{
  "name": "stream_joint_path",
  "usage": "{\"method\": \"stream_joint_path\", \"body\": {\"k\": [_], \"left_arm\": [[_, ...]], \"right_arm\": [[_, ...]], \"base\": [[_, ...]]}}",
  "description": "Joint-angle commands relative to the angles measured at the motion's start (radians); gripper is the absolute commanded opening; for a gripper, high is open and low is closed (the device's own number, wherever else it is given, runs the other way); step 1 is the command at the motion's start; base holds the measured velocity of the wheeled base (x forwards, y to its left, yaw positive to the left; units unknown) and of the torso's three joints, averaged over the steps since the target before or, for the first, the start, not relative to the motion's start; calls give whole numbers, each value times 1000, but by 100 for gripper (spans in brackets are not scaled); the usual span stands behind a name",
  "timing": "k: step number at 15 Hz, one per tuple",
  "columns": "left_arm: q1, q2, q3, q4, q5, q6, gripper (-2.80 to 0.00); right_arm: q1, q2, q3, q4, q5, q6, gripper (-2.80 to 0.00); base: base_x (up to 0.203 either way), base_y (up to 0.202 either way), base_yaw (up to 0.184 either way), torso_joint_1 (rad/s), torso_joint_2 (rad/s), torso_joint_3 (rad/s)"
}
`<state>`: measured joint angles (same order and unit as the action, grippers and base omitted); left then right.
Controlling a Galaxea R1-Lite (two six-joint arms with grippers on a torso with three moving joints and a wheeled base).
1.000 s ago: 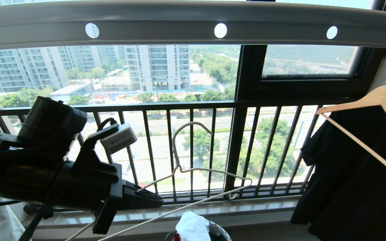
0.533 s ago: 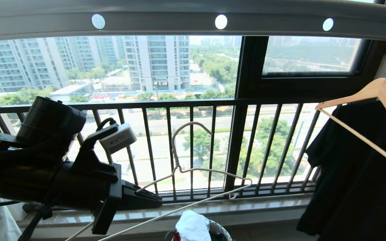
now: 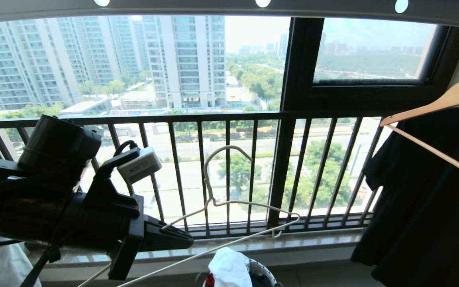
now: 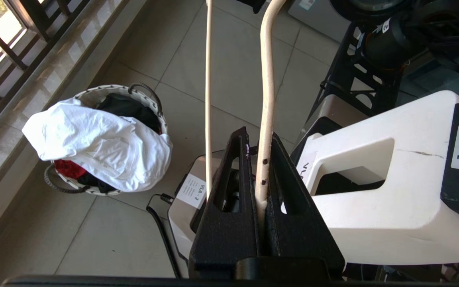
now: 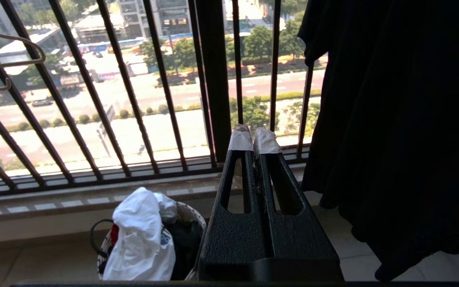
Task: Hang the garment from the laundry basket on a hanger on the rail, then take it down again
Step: Pick up clothes from the basket
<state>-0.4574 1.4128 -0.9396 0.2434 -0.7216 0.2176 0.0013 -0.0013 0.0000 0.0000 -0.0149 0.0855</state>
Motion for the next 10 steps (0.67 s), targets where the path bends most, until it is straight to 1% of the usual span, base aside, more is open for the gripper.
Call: {"method": "stream_joint_path", "body": {"k": [1,10], "left_arm": [[0,-2,1,0,-4,2,-280],[0,-14,1,0,-4,2,-280]], "right_arm": [[0,1,2,0,0,2,-280],[0,1,2,0,0,0,-280]], "base": [[0,0,0,-143,319,170],[0,0,0,-146,320,176]]}}
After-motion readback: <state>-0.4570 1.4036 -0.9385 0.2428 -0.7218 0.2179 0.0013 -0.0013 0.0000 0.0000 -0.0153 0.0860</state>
